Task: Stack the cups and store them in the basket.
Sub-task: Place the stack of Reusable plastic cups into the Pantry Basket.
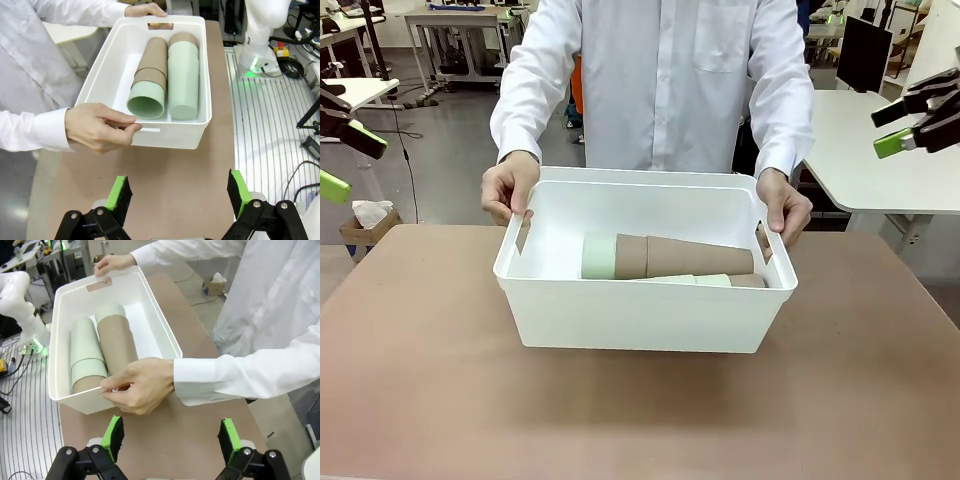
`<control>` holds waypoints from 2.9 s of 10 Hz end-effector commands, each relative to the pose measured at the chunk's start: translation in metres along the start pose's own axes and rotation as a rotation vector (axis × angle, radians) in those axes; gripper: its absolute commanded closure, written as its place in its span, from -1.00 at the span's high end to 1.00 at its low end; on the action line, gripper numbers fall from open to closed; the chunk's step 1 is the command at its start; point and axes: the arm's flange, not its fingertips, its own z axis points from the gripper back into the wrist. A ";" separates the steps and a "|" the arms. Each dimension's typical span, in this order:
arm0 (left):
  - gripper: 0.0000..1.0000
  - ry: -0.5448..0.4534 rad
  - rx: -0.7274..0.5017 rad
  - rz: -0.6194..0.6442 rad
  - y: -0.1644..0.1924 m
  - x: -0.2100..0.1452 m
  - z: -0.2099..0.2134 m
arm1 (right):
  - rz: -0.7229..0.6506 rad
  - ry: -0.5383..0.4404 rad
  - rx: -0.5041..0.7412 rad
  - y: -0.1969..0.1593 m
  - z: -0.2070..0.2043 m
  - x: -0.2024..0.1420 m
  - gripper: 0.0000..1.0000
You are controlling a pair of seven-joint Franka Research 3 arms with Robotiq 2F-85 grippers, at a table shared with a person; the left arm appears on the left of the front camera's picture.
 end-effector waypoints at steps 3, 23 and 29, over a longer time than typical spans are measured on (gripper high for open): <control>1.00 -0.012 -0.003 0.012 -0.001 0.002 0.000 | -0.026 0.010 0.004 -0.002 0.005 0.006 1.00; 1.00 -0.012 -0.003 0.012 -0.001 0.002 0.000 | -0.026 0.010 0.004 -0.002 0.005 0.006 1.00; 1.00 -0.012 -0.003 0.012 -0.001 0.002 0.000 | -0.026 0.010 0.004 -0.002 0.005 0.006 1.00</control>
